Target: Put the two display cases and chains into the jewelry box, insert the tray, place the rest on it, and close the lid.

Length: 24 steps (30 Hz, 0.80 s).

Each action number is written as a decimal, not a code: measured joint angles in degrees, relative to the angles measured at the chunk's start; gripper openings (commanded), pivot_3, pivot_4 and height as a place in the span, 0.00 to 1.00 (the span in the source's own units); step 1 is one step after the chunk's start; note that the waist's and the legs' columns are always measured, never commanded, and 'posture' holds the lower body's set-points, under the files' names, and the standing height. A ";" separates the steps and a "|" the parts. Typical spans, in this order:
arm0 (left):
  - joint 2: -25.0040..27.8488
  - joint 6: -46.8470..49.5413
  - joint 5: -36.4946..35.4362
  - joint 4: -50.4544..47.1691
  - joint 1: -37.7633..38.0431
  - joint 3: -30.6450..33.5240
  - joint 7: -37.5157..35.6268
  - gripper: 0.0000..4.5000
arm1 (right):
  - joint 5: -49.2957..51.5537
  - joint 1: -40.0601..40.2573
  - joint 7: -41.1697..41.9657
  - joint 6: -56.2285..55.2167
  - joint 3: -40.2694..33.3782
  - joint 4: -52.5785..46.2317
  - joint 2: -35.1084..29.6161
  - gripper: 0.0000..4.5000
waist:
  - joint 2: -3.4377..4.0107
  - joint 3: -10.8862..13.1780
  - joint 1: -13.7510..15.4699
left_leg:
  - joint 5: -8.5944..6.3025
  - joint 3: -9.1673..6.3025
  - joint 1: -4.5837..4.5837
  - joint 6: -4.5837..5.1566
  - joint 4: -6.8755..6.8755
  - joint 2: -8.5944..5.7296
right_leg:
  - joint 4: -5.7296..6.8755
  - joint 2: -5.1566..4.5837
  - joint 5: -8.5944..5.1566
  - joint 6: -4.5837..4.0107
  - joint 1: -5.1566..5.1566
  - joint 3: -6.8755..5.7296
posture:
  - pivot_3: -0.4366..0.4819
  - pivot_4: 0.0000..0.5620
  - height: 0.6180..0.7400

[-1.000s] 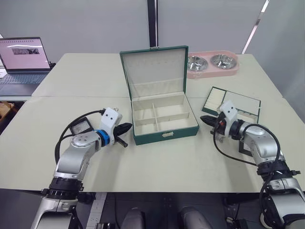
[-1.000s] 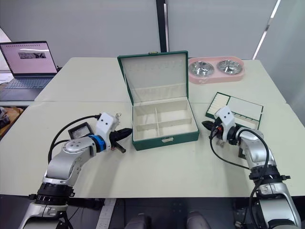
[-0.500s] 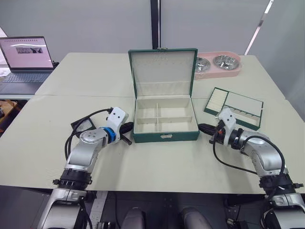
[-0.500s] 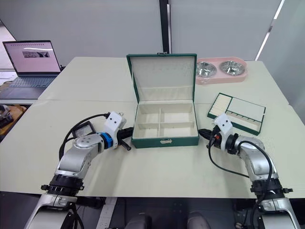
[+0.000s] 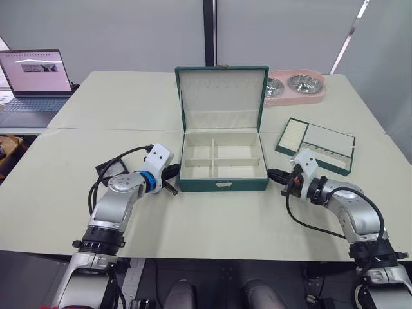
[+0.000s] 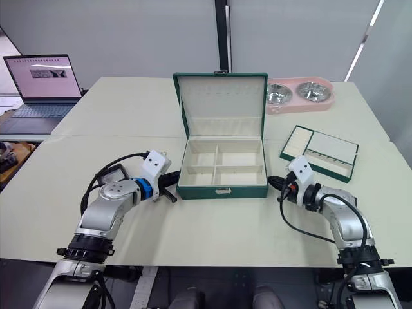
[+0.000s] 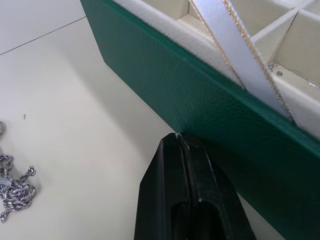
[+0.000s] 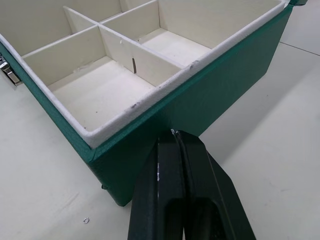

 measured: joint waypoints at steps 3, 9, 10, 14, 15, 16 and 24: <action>-0.34 -0.04 0.01 0.00 0.06 0.13 0.00 0.00 | 0.00 0.07 0.00 0.00 -0.21 0.00 -0.02 0.00 | 0.00 0.00 0.01 | 0.00 0.00 0.00 0.00 0.00 0.00 | -0.01 0.00 0.00 0.00 0.00 0.00 | 0.48 0.27 1.00; -0.66 -0.58 0.06 0.01 0.46 0.65 0.00 0.00 | 0.00 0.07 0.01 -0.01 -0.34 0.16 -0.08 0.00 | 0.00 0.00 0.02 | 0.00 0.00 -0.01 0.00 0.00 0.00 | -0.02 0.00 0.00 0.00 0.00 0.00 | 0.48 0.27 1.00; -0.69 -0.66 0.06 0.02 0.49 0.77 0.00 0.00 | 0.00 0.07 0.02 -0.04 -0.37 0.27 -0.08 0.00 | 0.00 0.00 0.03 | 0.00 0.00 -0.01 0.00 0.00 0.00 | -0.03 0.00 0.00 0.00 0.00 0.00 | 0.48 0.27 1.00; -0.80 -1.17 0.01 0.25 0.49 0.98 -0.16 0.00 | 0.03 0.08 0.04 -0.12 -0.43 1.35 -0.09 0.00 | 0.00 0.00 0.11 | 0.00 0.00 -0.01 0.00 0.00 -0.01 | -0.04 -0.01 0.00 0.00 0.01 0.00 | 0.48 0.27 1.00; -0.80 -1.38 -0.02 0.43 0.48 1.02 -0.22 0.00 | 0.06 0.08 0.06 -0.13 -0.44 1.37 -0.09 0.00 | 0.00 0.00 0.11 | 0.00 0.00 -0.01 0.00 0.00 -0.01 | -0.04 -0.01 0.00 0.00 0.01 0.00 | 0.48 0.27 1.00; -0.79 -1.90 -0.07 0.84 0.47 1.04 -0.29 0.00 | 0.21 0.08 0.07 -0.13 -0.50 1.38 -0.09 0.00 | 0.00 0.00 0.12 | 0.00 0.00 -0.01 0.00 0.00 -0.01 | -0.04 -0.01 0.00 0.00 0.01 0.00 | 0.48 0.27 1.00; 1.55 -3.56 -1.36 3.21 0.79 3.42 -1.64 0.00 | 2.64 0.80 0.30 -0.19 -3.53 1.39 -1.70 0.00 | -0.01 0.01 0.03 | 0.00 0.01 -0.01 0.00 -0.03 0.01 | -0.05 0.00 0.00 0.00 -0.02 0.01 | 0.48 0.27 1.00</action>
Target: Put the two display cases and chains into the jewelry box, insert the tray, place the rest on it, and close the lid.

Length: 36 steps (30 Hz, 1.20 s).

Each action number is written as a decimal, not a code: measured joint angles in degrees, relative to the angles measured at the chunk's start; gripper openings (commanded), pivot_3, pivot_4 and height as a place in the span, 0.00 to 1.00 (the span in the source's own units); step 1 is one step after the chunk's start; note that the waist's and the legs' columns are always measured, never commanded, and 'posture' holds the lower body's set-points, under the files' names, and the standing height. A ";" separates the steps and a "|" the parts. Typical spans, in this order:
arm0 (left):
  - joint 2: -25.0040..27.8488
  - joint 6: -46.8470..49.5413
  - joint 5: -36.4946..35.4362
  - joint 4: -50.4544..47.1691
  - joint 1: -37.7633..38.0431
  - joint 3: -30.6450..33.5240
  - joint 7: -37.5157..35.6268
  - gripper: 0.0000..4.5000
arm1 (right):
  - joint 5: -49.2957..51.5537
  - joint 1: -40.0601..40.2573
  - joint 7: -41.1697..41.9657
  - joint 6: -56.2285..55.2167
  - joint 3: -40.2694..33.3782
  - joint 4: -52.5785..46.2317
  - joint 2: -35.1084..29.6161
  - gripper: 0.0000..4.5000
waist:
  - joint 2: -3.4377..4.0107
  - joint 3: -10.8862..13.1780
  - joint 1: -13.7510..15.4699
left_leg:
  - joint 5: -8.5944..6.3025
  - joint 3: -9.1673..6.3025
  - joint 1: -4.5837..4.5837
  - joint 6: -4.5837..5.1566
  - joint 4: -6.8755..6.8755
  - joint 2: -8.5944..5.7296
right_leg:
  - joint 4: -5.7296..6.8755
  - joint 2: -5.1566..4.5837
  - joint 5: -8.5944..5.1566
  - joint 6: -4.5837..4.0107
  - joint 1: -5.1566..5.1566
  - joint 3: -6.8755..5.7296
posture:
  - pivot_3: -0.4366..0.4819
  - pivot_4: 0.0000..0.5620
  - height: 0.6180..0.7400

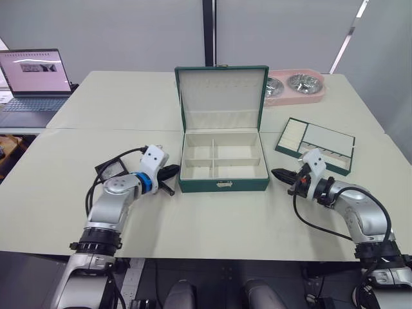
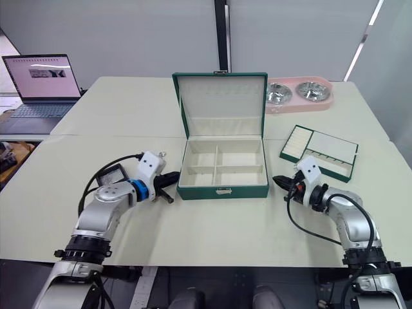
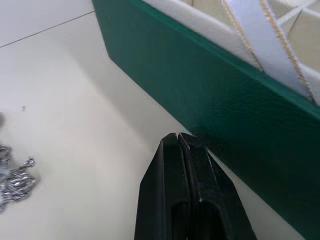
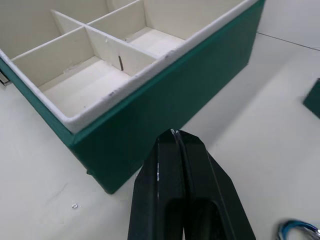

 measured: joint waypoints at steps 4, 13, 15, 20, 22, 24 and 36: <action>2.23 -0.97 -0.45 0.63 1.17 2.78 -0.65 0.08 | 1.87 0.96 0.41 0.01 -2.30 -0.11 -0.95 0.00 | 0.00 0.00 -0.21 | 0.00 0.00 0.01 0.00 -0.02 0.01 | 0.00 0.01 0.00 0.00 0.00 0.00 | 0.48 0.27 1.00; 18.13 -3.53 -7.05 0.84 17.26 20.92 -6.91 0.68 | 4.19 8.72 9.91 -3.06 -14.47 9.23 -17.82 0.35 | -0.01 0.02 -0.36 | -0.01 0.05 0.08 0.02 -0.14 0.02 | -0.13 -0.03 0.00 0.00 0.04 0.02 | 0.48 0.27 1.00; 19.59 -3.95 -7.54 2.00 19.45 23.13 -7.61 0.82 | 4.19 9.20 11.19 -4.10 -15.89 11.80 -19.08 0.47 | -0.01 0.02 -0.39 | -0.01 0.05 0.09 0.02 -0.13 0.03 | -0.11 -0.02 0.00 0.00 0.04 0.02 | 0.48 0.27 1.00; 23.83 -6.68 -7.76 6.48 23.84 28.22 -9.13 1.00 | 4.02 10.30 13.10 -7.48 -17.94 18.00 -21.81 0.77 | -0.04 0.04 -0.43 | -0.01 0.07 0.08 0.01 -0.15 0.04 | -0.13 0.00 0.00 0.00 0.02 0.03 | 0.48 0.27 1.00; 25.23 -8.27 -7.77 9.12 25.05 30.83 -9.05 1.00 | 3.95 10.58 13.19 -8.98 -18.90 21.17 -22.82 0.91 | -0.03 0.04 -0.45 | -0.01 0.12 0.08 0.02 -0.15 0.03 | -0.14 -0.02 0.00 0.00 0.02 0.06 | 0.48 0.27 1.00; 26.44 -9.79 -7.77 12.62 25.62 33.17 -8.97 1.00 | 3.94 10.71 13.08 -10.25 -20.09 23.58 -23.38 0.99 | -0.03 0.04 -0.48 | -0.01 0.13 0.09 0.02 -0.17 0.04 | -0.14 -0.02 0.00 0.00 0.01 0.07 | 0.48 0.27 1.00; 26.79 -18.61 -7.60 24.77 25.95 34.37 -6.94 1.00 | 3.34 11.07 10.73 -16.04 -20.74 30.42 -23.44 0.99 | -0.03 0.04 -0.53 | -0.01 0.17 0.10 0.01 -0.17 0.04 | -0.12 -0.01 -0.01 0.00 0.00 0.09 | 0.48 0.27 1.00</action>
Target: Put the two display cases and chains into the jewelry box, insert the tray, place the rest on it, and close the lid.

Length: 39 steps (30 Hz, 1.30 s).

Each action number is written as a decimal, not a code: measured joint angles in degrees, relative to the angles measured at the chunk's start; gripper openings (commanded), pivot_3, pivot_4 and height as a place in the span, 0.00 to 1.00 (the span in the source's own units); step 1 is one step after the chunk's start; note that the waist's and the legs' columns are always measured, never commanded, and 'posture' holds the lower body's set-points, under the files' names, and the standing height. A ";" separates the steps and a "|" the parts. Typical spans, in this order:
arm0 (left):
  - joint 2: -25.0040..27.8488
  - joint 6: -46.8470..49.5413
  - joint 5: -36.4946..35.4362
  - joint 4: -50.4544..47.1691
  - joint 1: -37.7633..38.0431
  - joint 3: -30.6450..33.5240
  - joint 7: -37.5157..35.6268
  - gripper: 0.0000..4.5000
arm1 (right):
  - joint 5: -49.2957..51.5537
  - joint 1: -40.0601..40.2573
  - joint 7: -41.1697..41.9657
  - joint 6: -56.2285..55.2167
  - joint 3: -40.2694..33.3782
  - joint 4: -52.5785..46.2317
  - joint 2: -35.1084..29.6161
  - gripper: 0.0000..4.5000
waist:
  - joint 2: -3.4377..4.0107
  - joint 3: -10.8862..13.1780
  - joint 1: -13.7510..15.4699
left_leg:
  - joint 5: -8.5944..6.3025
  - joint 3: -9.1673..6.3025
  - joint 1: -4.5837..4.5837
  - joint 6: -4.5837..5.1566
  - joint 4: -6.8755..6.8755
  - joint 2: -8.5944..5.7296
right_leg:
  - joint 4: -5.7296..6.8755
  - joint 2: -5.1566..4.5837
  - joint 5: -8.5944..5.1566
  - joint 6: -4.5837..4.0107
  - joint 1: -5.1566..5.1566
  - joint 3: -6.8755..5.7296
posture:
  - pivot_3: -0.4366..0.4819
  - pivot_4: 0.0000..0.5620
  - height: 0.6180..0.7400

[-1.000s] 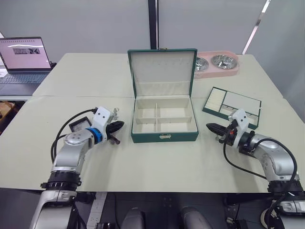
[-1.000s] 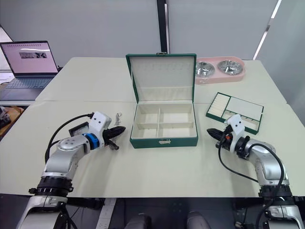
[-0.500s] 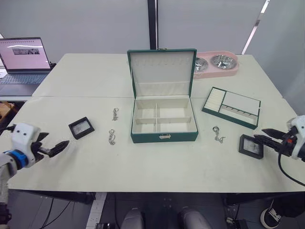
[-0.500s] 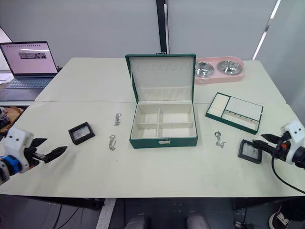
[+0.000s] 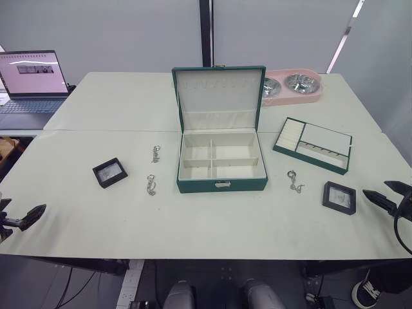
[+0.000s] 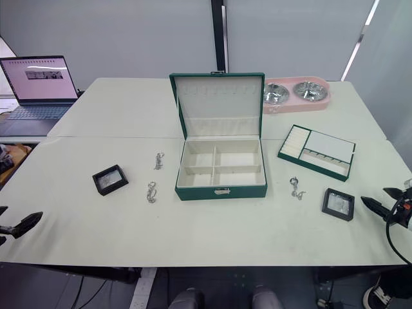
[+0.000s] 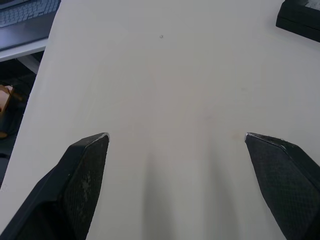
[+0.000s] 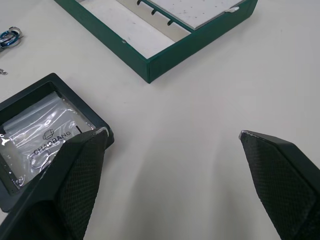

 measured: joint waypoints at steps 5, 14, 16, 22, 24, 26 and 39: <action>-0.14 -1.16 -0.03 1.09 -0.71 -0.05 0.07 1.00 | -0.01 0.03 -0.25 -0.55 -0.15 0.84 0.00 0.99 | 0.00 0.00 0.01 | 0.00 0.00 0.00 0.00 0.00 0.00 | 0.01 0.00 0.00 0.00 0.00 0.01 | 0.48 0.27 1.00; -0.66 -1.56 -0.03 2.27 -1.76 -0.55 1.08 1.00 | 0.00 0.00 -2.30 -1.65 -0.21 1.46 0.01 0.99 | 0.00 0.00 0.00 | 0.00 0.00 0.00 0.00 0.00 0.00 | 0.01 0.00 0.00 0.00 0.00 0.00 | 0.48 0.27 1.00; -0.82 -1.63 -0.04 2.27 -1.90 -0.74 1.10 1.00 | 0.00 -0.02 -2.31 -1.78 -0.21 1.71 0.01 0.99 | 0.00 0.00 0.01 | 0.00 0.01 0.00 0.00 0.00 0.00 | 0.02 0.00 0.00 0.00 0.00 0.01 | 0.48 0.27 1.00; -2.27 -2.31 -0.12 1.41 -2.86 -0.92 1.21 1.00 | 0.00 -0.20 -2.43 -2.77 -0.22 3.13 0.00 0.99 | 0.00 0.00 0.00 | 0.00 0.01 0.00 0.00 0.01 0.00 | 0.02 0.00 0.00 0.00 0.01 0.01 | 0.48 0.27 1.00; -3.02 -2.30 -0.30 0.12 -2.89 -0.92 1.19 1.00 | 0.00 -0.25 -2.49 -2.98 -0.21 3.37 0.01 0.99 | 0.00 0.00 0.01 | 0.00 0.01 0.00 0.00 0.01 0.00 | 0.02 0.00 0.00 0.00 0.01 0.01 | 0.48 0.27 1.00; -3.21 -2.28 -0.60 -0.43 -2.96 -0.93 1.17 1.00 | 0.00 -0.39 -2.52 -3.09 -0.22 3.78 0.00 0.99 | 0.00 0.00 0.00 | 0.00 0.00 0.01 0.00 0.01 0.01 | 0.02 0.01 0.00 0.00 0.01 0.00 | 0.48 0.27 1.00; -6.83 0.63 -1.95 -7.64 -4.38 -4.16 -0.17 1.00 | 7.58 4.42 3.39 1.67 -2.88 -7.57 2.96 0.99 | 0.02 -0.02 0.02 | 0.00 -0.04 0.01 0.00 0.02 0.02 | 0.03 0.02 0.00 0.00 0.09 -0.01 | 0.48 0.27 1.00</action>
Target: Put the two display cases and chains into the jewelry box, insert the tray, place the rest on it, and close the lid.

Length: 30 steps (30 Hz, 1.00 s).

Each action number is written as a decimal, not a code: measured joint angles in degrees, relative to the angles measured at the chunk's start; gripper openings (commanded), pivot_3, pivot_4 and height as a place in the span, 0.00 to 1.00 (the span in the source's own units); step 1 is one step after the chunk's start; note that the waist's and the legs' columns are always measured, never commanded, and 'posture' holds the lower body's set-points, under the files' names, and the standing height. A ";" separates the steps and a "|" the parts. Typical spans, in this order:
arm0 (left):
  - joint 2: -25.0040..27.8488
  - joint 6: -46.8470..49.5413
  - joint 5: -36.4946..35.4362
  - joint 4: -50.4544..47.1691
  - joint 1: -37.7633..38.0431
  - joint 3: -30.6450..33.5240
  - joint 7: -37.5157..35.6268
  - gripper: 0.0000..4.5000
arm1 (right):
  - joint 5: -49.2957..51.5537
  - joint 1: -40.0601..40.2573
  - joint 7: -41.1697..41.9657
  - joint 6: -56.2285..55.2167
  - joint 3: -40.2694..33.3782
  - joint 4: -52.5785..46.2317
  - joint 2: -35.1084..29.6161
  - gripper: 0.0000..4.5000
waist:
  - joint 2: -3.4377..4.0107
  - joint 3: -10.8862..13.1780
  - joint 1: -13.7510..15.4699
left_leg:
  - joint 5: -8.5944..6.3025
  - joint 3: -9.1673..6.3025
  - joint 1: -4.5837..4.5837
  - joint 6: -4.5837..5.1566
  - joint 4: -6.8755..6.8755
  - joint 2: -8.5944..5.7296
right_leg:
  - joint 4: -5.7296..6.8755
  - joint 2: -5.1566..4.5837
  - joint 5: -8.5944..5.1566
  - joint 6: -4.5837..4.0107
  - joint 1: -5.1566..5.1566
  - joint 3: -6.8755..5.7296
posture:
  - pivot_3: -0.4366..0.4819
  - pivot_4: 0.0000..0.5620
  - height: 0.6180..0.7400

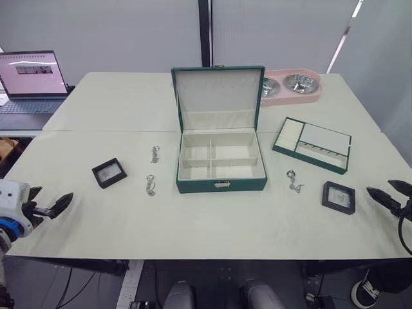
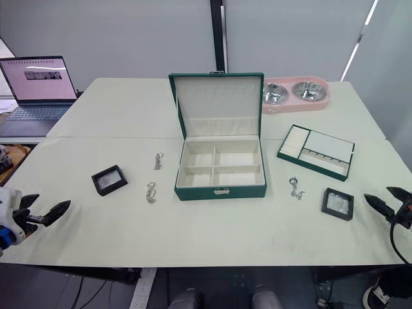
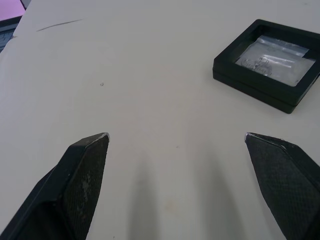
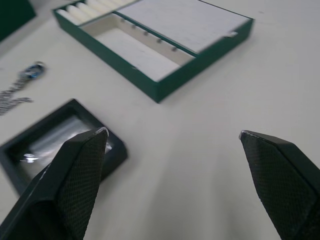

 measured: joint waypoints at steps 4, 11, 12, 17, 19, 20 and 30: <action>-0.60 1.71 -0.33 -1.98 -2.00 -2.85 -1.52 1.00 | 3.53 4.32 1.88 2.75 1.17 -14.34 3.69 0.99 | 0.00 0.00 0.08 | 0.00 -0.05 -0.01 0.00 0.02 -0.01 | 0.01 0.00 0.00 0.00 0.00 -0.03 | 0.48 0.27 1.00; -0.59 3.11 0.17 -2.79 -5.87 -7.99 -5.28 1.00 | 6.11 8.40 3.51 -1.13 2.71 -29.93 9.48 0.99 | -0.01 0.00 0.25 | 0.00 -0.09 -0.03 0.00 0.04 -0.03 | 0.00 -0.01 0.00 0.00 0.00 -0.08 | 0.48 0.27 1.00; -0.59 3.10 0.48 -2.67 -6.38 -8.44 -5.65 1.00 | 6.43 9.22 4.10 -1.16 3.42 -31.86 9.74 0.99 | -0.01 0.00 0.25 | 0.00 -0.11 -0.03 0.00 0.04 -0.02 | 0.00 0.01 0.00 0.00 0.00 -0.09 | 0.48 0.27 1.00; -0.57 2.93 2.12 -2.53 -9.93 -12.59 -7.97 1.00 | 6.57 12.91 8.53 -1.86 8.98 -39.28 9.58 0.99 | -0.01 0.00 0.26 | 0.00 -0.11 -0.02 0.00 0.07 -0.02 | 0.02 0.03 0.00 0.00 0.02 -0.07 | 0.48 0.27 1.00; -0.57 2.41 3.14 -2.23 -11.03 -14.51 -9.24 1.00 | 6.05 13.01 9.45 -2.36 10.33 -39.74 9.29 0.99 | -0.01 0.00 0.25 | 0.00 -0.11 -0.02 -0.01 0.08 -0.02 | 0.02 0.03 0.00 0.00 0.02 -0.08 | 0.48 0.27 1.00; -0.57 1.95 3.54 -1.90 -11.47 -15.33 -9.89 1.00 | 5.65 13.01 9.75 -2.76 10.76 -39.82 9.12 0.99 | -0.01 0.00 0.24 | 0.00 -0.11 -0.01 -0.01 0.07 -0.02 | 0.02 0.04 0.00 0.00 0.02 -0.08 | 0.48 0.27 1.00; 0.44 0.56 7.07 2.50 -17.52 -20.71 -15.20 1.00 | 3.84 13.39 10.28 -4.77 12.98 -41.20 8.98 0.99 | -0.02 0.00 0.23 | 0.01 -0.13 -0.02 -0.01 0.08 -0.01 | 0.02 0.07 0.00 0.00 0.02 -0.08 | 0.48 0.27 1.00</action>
